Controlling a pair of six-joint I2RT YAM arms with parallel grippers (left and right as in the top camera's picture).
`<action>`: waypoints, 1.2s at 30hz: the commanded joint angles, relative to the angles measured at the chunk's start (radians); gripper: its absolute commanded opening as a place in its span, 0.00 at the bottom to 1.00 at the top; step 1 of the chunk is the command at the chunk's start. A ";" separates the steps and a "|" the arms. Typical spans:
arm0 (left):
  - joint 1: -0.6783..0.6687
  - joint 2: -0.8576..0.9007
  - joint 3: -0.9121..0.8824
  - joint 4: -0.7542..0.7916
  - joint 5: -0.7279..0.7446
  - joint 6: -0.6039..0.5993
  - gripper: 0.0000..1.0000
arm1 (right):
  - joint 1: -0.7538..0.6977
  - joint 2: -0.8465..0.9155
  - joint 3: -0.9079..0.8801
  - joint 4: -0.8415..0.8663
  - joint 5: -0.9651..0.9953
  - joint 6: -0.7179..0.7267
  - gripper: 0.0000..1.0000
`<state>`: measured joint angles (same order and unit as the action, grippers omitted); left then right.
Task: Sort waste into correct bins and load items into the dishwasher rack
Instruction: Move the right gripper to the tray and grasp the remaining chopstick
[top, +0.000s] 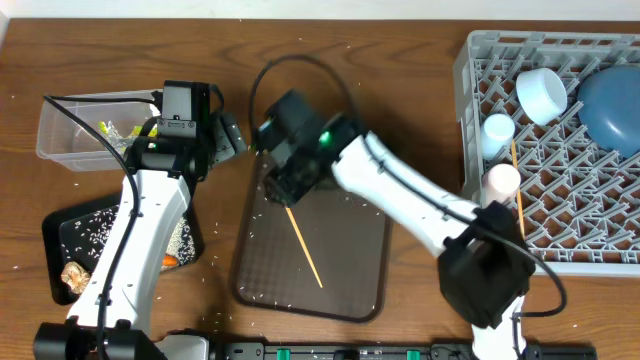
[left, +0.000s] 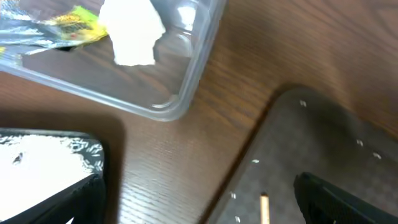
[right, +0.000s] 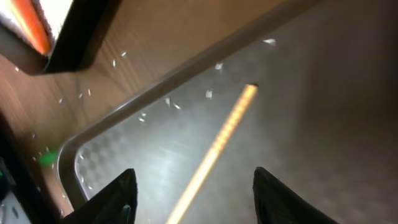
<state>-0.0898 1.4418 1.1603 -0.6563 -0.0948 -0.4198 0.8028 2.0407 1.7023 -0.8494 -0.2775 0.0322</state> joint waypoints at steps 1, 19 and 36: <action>0.000 -0.007 0.005 -0.002 -0.011 -0.005 0.98 | 0.045 -0.026 -0.087 0.069 0.113 0.179 0.52; 0.000 -0.007 0.005 -0.002 -0.011 -0.005 0.98 | 0.053 0.039 -0.190 0.153 0.164 0.319 0.40; 0.000 -0.007 0.005 -0.002 -0.011 -0.005 0.98 | 0.041 0.166 -0.093 0.055 0.149 0.338 0.36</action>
<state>-0.0887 1.4418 1.1603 -0.6548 -0.0937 -0.4198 0.8551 2.1567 1.5646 -0.7719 -0.1192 0.3538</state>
